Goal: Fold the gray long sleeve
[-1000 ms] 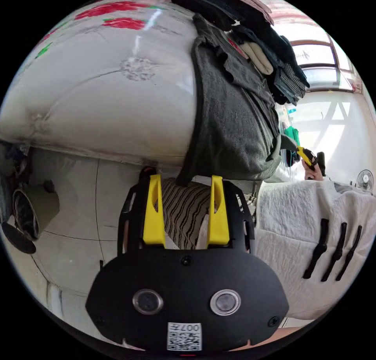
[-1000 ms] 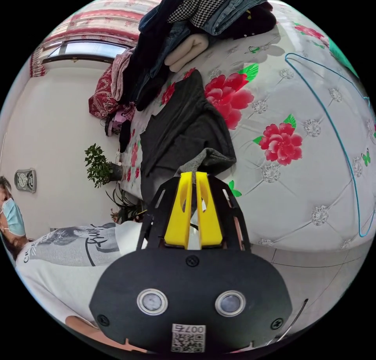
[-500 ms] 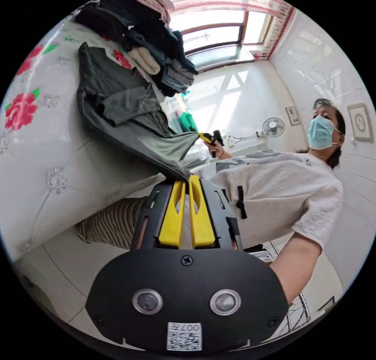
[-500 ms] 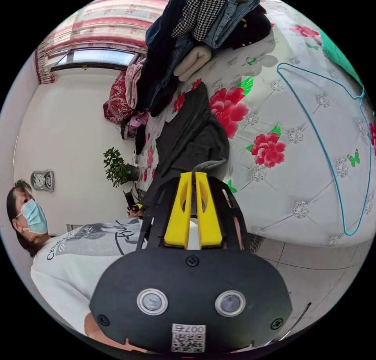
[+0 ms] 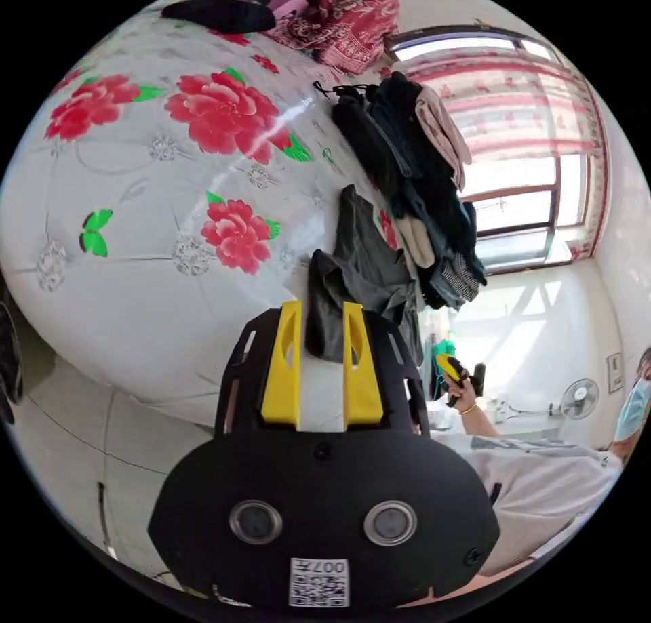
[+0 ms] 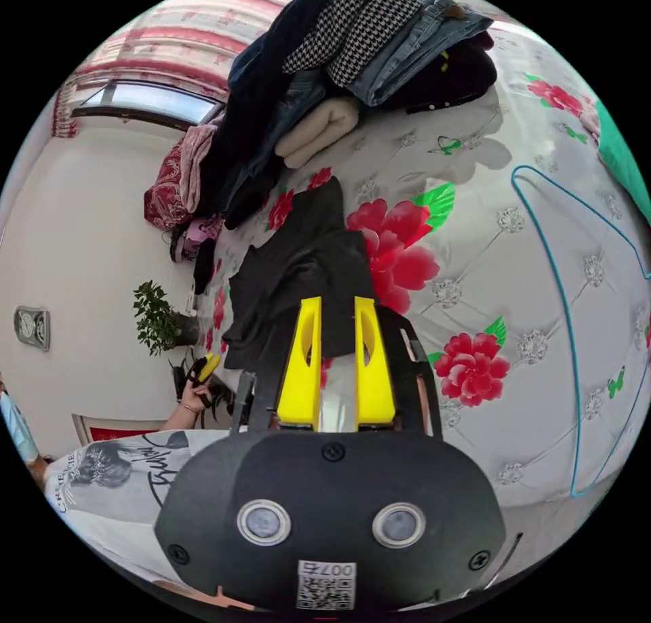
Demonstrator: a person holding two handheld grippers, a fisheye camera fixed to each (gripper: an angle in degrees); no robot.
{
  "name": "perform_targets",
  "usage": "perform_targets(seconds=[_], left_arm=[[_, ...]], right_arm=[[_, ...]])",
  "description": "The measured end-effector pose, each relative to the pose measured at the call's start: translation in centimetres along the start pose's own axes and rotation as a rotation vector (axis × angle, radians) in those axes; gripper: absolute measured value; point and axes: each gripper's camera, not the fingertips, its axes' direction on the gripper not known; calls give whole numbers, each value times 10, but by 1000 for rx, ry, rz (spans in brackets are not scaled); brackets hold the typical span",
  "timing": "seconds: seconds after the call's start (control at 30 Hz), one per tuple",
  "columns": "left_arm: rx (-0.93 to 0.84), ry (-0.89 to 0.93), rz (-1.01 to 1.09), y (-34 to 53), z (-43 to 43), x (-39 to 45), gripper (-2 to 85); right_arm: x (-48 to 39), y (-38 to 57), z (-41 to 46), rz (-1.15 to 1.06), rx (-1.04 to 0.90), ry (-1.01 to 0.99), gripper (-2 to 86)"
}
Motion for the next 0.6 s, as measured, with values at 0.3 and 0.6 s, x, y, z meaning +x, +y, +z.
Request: perform_targets(seconds=[0.3, 0.6], left_arm=[[-187, -312, 383, -57, 75, 85, 116], [-324, -453, 453, -91, 128, 113, 13]], right_arm=[[-45, -46, 37, -111, -50, 219, 34], [-78, -125, 81, -84, -102, 291, 21]])
